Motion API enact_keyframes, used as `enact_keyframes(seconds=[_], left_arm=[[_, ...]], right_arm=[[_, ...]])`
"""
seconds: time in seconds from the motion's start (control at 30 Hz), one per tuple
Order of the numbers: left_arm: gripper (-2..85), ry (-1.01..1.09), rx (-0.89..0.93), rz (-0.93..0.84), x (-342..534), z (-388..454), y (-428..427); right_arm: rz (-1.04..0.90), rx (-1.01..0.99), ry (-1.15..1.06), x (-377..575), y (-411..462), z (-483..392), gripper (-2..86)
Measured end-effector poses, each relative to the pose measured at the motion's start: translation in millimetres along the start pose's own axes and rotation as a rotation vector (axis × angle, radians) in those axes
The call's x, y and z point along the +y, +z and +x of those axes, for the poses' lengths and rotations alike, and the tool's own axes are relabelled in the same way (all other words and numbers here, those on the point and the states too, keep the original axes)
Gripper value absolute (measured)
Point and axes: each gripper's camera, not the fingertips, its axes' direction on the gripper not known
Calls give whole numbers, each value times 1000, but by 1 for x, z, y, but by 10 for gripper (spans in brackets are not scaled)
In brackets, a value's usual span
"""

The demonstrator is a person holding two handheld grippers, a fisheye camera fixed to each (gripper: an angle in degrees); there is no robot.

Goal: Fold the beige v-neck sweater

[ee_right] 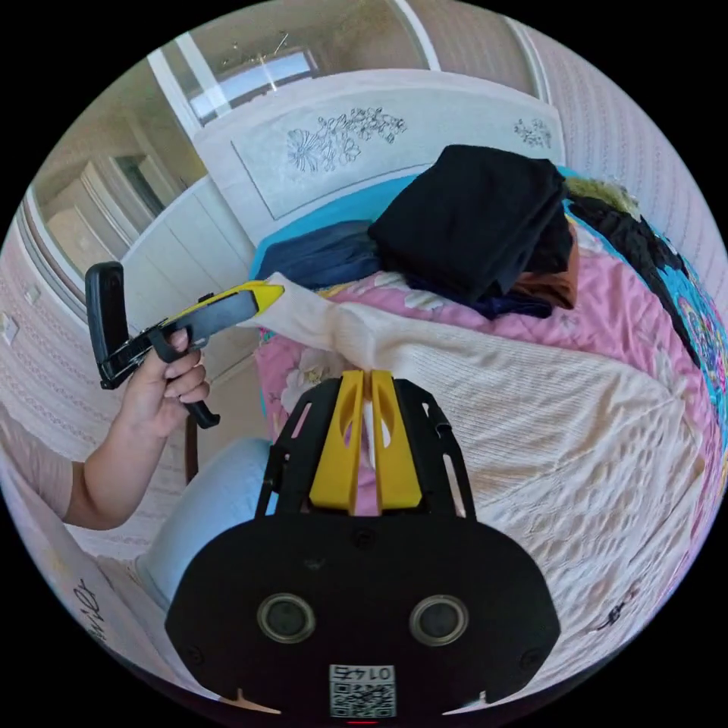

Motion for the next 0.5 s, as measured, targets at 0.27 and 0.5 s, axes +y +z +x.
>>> enact_keyframes(seconds=[0.27, 0.5], left_arm=[[-8, 374, 453, 65, -6, 228, 79], [39, 517, 646, -179, 62, 409, 211]], right_arm=[[238, 32, 331, 74, -202, 99, 15], [246, 138, 639, 177, -319, 175, 50]])
